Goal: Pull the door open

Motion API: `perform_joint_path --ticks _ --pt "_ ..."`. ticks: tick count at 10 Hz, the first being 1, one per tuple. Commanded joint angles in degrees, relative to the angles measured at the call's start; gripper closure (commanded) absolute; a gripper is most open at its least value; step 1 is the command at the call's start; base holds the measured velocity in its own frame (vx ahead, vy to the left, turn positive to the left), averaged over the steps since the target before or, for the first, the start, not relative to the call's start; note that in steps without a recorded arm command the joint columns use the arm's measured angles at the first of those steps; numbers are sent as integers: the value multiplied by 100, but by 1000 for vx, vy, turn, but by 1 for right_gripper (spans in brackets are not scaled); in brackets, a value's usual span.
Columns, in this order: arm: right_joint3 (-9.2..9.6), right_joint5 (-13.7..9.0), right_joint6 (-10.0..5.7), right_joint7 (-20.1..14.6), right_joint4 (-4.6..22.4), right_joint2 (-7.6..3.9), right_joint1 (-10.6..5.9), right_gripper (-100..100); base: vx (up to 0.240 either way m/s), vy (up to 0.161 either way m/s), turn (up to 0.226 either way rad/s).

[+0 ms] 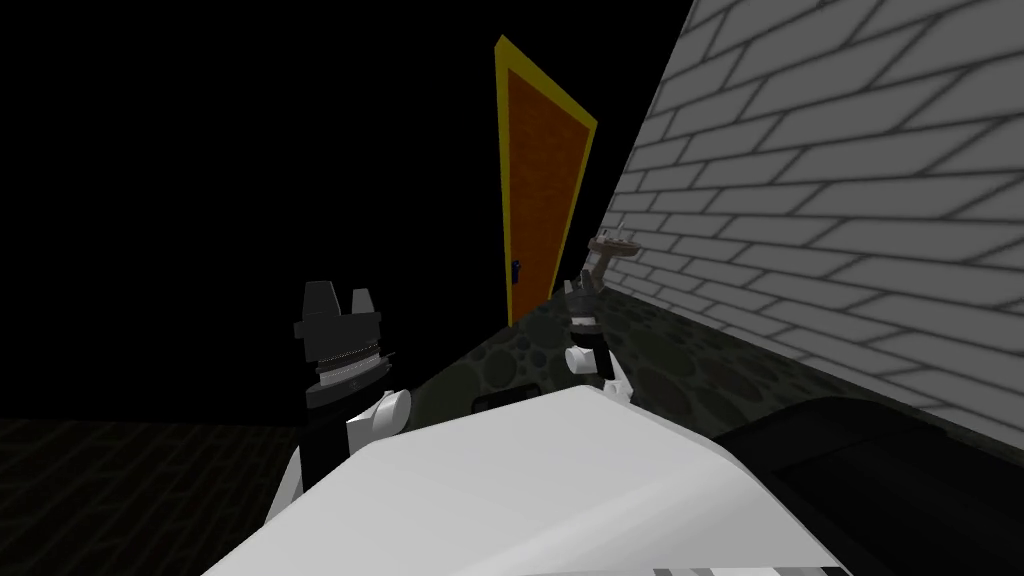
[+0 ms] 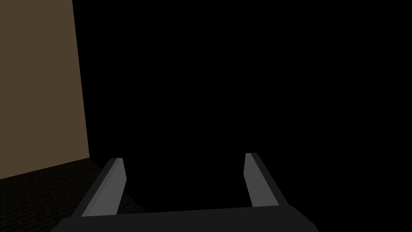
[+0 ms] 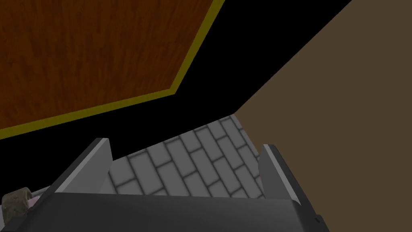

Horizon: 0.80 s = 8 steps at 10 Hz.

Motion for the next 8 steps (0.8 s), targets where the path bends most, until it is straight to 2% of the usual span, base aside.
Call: perform_joint_path --ticks 1,8 --pt "-69 -168 -21 -123 192 -54 -98 -100 27 -103 223" --pt "-235 -864 -29 -573 869 -177 -417 -100 42 -104 199"
